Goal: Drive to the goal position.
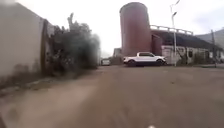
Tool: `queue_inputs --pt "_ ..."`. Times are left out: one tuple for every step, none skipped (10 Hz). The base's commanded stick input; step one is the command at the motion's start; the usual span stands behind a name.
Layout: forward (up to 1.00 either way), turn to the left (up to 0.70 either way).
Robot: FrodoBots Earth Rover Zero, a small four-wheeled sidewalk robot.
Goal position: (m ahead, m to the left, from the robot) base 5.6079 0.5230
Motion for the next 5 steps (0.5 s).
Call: queue_inputs --pt "1.00 0.00" --pt "1.00 0.00" --pt "1.00 0.00" --pt "1.00 0.00" --pt "1.00 0.00"
